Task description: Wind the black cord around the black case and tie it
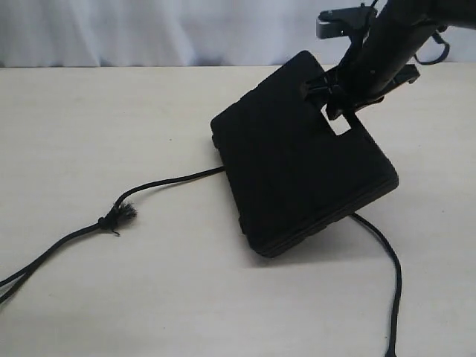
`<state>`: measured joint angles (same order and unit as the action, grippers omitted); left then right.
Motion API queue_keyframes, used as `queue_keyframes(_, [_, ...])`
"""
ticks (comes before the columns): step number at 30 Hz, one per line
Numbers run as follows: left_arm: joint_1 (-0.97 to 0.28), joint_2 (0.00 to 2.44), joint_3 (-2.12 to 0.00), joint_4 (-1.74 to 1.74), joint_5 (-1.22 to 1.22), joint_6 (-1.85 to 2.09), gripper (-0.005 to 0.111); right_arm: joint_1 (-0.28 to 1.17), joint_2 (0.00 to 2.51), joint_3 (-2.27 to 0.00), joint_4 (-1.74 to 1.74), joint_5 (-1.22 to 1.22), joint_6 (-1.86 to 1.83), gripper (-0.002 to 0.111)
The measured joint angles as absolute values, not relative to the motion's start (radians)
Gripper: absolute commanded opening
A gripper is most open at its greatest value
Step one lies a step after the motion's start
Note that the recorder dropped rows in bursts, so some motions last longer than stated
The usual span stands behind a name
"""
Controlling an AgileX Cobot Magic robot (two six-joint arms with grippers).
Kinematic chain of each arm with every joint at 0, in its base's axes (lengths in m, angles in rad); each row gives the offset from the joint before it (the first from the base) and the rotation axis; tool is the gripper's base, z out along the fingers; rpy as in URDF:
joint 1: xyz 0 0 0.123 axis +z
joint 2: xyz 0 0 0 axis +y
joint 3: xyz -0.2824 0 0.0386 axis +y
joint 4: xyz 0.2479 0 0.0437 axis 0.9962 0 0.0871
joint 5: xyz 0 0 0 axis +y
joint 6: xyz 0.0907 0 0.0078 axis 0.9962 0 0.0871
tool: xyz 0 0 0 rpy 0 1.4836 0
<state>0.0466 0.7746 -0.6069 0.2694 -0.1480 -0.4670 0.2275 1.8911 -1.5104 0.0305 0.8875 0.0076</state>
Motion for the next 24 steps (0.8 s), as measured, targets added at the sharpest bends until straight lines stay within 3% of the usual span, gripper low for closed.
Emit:
queue_keyframes(9, [-0.179,1.234,-0.647,0.524,-0.085,-0.469,0.002,0.227,1.772,-1.510,0.125,0.904,0.012,0.004])
queue_keyframes(15, [-0.363,1.477,-0.747,0.613,0.019,-0.469,0.033,0.232,1.748,-1.510,0.140,0.912,0.012,0.004])
queue_keyframes(24, [-0.383,1.693,-0.763,0.611,-0.111,-0.469,0.035,0.380,1.764,-1.510,0.160,0.892,0.012,0.004])
